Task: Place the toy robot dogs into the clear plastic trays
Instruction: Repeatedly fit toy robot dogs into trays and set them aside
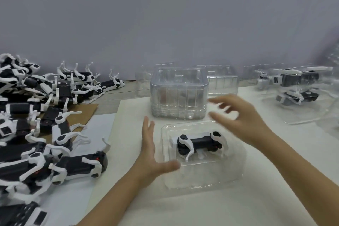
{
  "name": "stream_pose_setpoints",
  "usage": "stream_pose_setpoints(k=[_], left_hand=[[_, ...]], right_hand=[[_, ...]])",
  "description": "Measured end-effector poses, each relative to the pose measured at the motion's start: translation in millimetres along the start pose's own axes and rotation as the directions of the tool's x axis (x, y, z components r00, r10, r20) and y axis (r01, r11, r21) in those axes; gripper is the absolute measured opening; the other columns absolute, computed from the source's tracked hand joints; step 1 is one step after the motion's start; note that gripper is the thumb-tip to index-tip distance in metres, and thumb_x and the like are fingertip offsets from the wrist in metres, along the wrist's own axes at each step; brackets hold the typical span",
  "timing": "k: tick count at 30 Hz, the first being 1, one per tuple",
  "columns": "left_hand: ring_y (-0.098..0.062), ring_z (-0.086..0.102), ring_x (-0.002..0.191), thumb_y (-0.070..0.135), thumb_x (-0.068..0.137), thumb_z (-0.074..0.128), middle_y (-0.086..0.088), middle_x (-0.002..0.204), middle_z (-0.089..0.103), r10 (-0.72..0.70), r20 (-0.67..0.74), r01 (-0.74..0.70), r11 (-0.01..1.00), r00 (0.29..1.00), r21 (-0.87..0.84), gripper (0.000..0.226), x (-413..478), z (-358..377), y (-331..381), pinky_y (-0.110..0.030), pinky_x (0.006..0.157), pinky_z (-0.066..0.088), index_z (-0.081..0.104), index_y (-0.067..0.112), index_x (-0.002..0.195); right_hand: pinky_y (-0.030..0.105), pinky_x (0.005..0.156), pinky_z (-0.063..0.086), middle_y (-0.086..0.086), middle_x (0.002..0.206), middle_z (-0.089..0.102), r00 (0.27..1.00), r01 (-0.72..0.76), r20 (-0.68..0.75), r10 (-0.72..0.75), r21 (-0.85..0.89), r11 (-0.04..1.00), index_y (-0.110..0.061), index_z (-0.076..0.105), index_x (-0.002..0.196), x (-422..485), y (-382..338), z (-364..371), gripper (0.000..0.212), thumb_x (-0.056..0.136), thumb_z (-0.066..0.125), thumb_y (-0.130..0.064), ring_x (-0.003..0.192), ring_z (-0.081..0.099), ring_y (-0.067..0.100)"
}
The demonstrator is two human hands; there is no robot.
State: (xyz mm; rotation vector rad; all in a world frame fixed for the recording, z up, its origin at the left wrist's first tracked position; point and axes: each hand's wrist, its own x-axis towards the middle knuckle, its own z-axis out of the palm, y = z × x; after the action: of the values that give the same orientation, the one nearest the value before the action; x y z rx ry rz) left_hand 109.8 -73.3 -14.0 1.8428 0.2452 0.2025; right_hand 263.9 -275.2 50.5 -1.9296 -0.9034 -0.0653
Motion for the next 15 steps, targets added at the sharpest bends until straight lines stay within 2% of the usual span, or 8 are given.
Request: stream_pose_setpoints(k=[2, 3, 4, 6, 8, 9, 11, 15], left_hand=[[-0.008, 0.0, 0.149, 0.083, 0.026, 0.074, 0.019, 0.161, 0.0, -0.146, -0.108, 0.137, 0.987, 0.983, -0.082, 0.152, -1, 5, 12, -0.04, 0.119, 0.012, -0.016, 0.052, 0.145], [-0.007, 0.012, 0.147, 0.08, 0.026, 0.074, 0.017, 0.16, 0.008, -0.207, -0.092, 0.194, 0.972, 0.974, -0.134, 0.151, -1, 6, 16, -0.034, 0.115, 0.019, -0.011, 0.05, 0.147], [-0.002, 0.028, 0.139, 0.076, 0.026, 0.076, 0.017, 0.157, 0.02, -0.251, -0.046, 0.238, 0.953, 0.967, -0.188, 0.149, 0, 9, 21, -0.026, 0.106, 0.026, -0.003, 0.048, 0.149], [0.006, 0.049, 0.118, 0.066, 0.026, 0.082, 0.02, 0.143, 0.041, -0.262, 0.029, 0.26, 0.929, 0.965, -0.264, 0.139, 5, 17, 30, -0.017, 0.093, 0.039, 0.018, 0.043, 0.147], [-0.003, 0.047, 0.124, 0.056, 0.031, 0.087, 0.016, 0.141, 0.041, -0.173, -0.029, 0.155, 0.937, 0.985, -0.312, 0.133, 10, 26, 40, -0.025, 0.098, 0.044, 0.023, 0.041, 0.147], [-0.005, 0.042, 0.131, 0.051, 0.036, 0.088, 0.015, 0.147, 0.037, -0.115, -0.12, 0.073, 0.948, 0.986, -0.308, 0.126, 13, 30, 45, -0.03, 0.104, 0.04, 0.026, 0.041, 0.146], [0.006, 0.033, 0.135, 0.048, 0.048, 0.086, 0.023, 0.15, 0.032, 0.046, -0.287, -0.119, 0.962, 0.957, -0.244, 0.108, 18, 30, 51, -0.027, 0.109, 0.031, 0.031, 0.049, 0.142], [0.015, 0.041, 0.126, 0.06, 0.056, 0.077, 0.038, 0.134, 0.039, 0.183, -0.423, -0.268, 0.951, 0.887, -0.151, 0.075, 13, 15, 53, -0.021, 0.099, 0.038, 0.04, 0.068, 0.12]], right_hand=[[0.018, 0.084, 0.044, -0.005, 0.118, 0.059, 0.911, -0.215, -0.336, 0.241, 0.113, 0.97, -0.041, 0.056, 0.124, -13, 15, -7, 0.035, 0.091, 0.064, -0.029, 0.104, 0.056, 0.013], [0.028, 0.094, 0.042, 0.003, 0.128, 0.055, 0.864, -0.365, -0.305, 0.4, 0.166, 0.916, -0.034, 0.049, 0.135, -20, 23, -6, 0.044, 0.093, 0.061, -0.031, 0.112, 0.053, 0.019], [0.035, 0.103, 0.039, 0.006, 0.136, 0.051, 0.837, -0.484, -0.159, 0.524, 0.233, 0.843, -0.029, 0.042, 0.143, -29, 28, -3, 0.054, 0.093, 0.061, -0.037, 0.12, 0.051, 0.021], [0.037, 0.103, 0.039, 0.0, 0.142, 0.05, 0.805, -0.592, 0.209, 0.555, 0.343, 0.729, -0.024, 0.038, 0.147, -41, 25, 7, 0.08, 0.079, 0.066, -0.055, 0.115, 0.06, 0.014], [0.029, 0.085, 0.042, -0.016, 0.137, 0.05, 0.829, -0.559, 0.296, 0.474, 0.447, 0.698, -0.04, 0.035, 0.144, -42, 10, 14, 0.089, 0.067, 0.074, -0.057, 0.099, 0.069, 0.009], [0.028, 0.085, 0.042, -0.02, 0.139, 0.048, 0.866, -0.496, 0.241, 0.438, 0.523, 0.693, -0.051, 0.033, 0.14, -40, 4, 17, 0.084, 0.067, 0.073, -0.054, 0.111, 0.065, 0.013], [0.03, 0.099, 0.039, -0.021, 0.143, 0.043, 0.928, -0.333, 0.071, 0.365, 0.601, 0.727, -0.063, 0.036, 0.131, -35, -2, 21, 0.069, 0.07, 0.065, -0.052, 0.133, 0.046, 0.008], [0.032, 0.106, 0.038, -0.021, 0.134, 0.054, 0.963, -0.143, -0.072, 0.258, 0.676, 0.723, -0.071, 0.043, 0.124, -39, -5, 36, 0.07, 0.064, 0.075, -0.053, 0.126, 0.05, -0.004]])
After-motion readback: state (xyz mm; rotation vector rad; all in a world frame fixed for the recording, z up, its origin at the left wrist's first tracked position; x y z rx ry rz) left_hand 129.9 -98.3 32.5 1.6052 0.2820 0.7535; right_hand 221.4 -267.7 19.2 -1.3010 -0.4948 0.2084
